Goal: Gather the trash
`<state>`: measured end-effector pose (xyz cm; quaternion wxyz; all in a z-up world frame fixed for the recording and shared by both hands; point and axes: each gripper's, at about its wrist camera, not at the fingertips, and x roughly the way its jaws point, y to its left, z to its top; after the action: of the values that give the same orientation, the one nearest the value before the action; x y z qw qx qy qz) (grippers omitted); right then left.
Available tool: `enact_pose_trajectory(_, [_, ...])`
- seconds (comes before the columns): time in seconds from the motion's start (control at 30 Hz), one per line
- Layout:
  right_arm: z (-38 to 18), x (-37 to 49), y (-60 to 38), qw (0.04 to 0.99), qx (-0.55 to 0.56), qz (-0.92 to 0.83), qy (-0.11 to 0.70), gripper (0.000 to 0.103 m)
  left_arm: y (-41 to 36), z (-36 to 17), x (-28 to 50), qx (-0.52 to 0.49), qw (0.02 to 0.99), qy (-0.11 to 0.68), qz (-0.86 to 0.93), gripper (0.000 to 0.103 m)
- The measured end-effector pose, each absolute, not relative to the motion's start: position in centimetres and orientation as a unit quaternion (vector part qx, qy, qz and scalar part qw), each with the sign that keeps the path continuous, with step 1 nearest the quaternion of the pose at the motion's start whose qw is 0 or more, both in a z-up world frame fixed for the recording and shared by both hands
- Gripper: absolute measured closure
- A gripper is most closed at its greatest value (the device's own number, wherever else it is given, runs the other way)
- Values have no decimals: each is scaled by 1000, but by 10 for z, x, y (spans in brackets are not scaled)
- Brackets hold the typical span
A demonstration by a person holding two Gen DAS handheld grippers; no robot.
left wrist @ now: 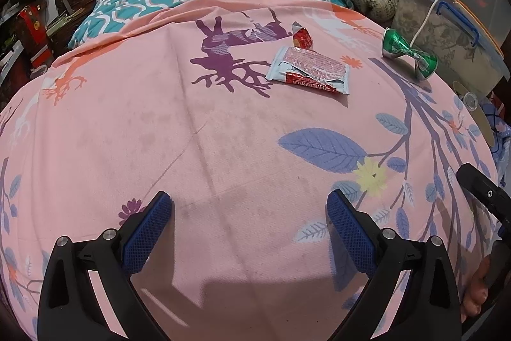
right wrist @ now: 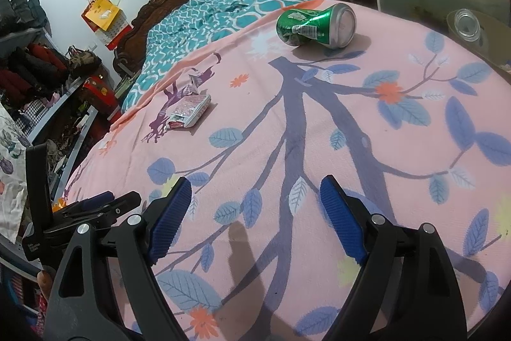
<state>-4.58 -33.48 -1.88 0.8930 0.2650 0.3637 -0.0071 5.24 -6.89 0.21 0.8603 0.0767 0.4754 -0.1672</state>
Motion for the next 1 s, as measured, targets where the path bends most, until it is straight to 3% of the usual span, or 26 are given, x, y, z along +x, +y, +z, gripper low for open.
enact_pose_trajectory(1.0, [-19,-46,-334,893,264,-8,363,19,-66,2,54,80,863,474,-156,9])
